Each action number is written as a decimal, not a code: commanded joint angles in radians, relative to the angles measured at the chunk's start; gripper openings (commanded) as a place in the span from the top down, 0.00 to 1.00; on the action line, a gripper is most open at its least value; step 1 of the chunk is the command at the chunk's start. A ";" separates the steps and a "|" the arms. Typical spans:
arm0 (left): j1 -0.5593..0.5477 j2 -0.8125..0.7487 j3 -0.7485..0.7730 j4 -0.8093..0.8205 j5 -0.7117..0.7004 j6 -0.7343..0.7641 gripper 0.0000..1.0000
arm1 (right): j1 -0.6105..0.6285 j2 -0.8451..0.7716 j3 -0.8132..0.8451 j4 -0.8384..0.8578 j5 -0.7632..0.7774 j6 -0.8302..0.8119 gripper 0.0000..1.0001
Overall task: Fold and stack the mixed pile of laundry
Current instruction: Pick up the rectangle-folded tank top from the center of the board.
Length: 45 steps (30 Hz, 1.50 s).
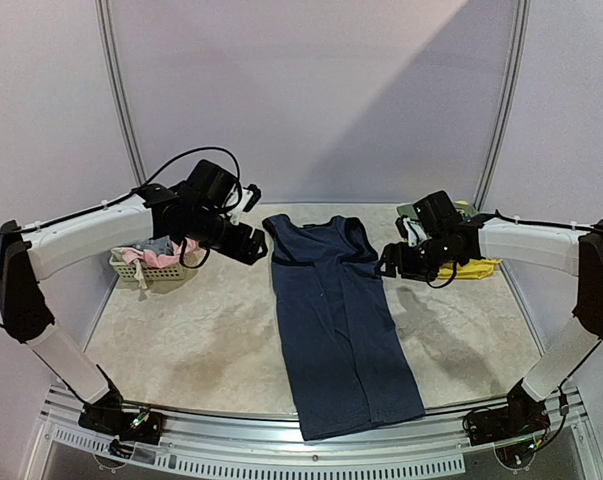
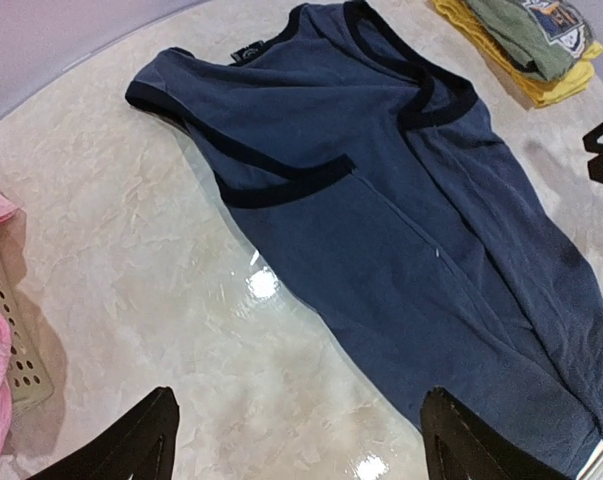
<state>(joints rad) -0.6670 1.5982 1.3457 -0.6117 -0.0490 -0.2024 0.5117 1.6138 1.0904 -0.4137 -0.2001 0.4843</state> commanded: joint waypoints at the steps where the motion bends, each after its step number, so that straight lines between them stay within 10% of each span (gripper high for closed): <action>1: -0.065 -0.059 -0.062 0.033 -0.057 -0.011 0.15 | 0.030 -0.068 -0.029 -0.060 0.065 0.012 0.19; 17: -0.307 -0.150 -0.210 -0.020 -0.078 -0.039 0.21 | 0.071 -0.277 -0.188 -0.124 0.152 0.041 0.01; 45: -0.834 0.043 -0.310 0.032 -0.001 -0.103 0.37 | 0.398 -0.473 -0.503 -0.242 -0.100 0.243 0.01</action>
<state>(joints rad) -1.4372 1.5768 1.0313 -0.6231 -0.0574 -0.3180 0.8547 1.2045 0.6304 -0.6369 -0.2329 0.6636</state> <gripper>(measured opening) 0.633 0.989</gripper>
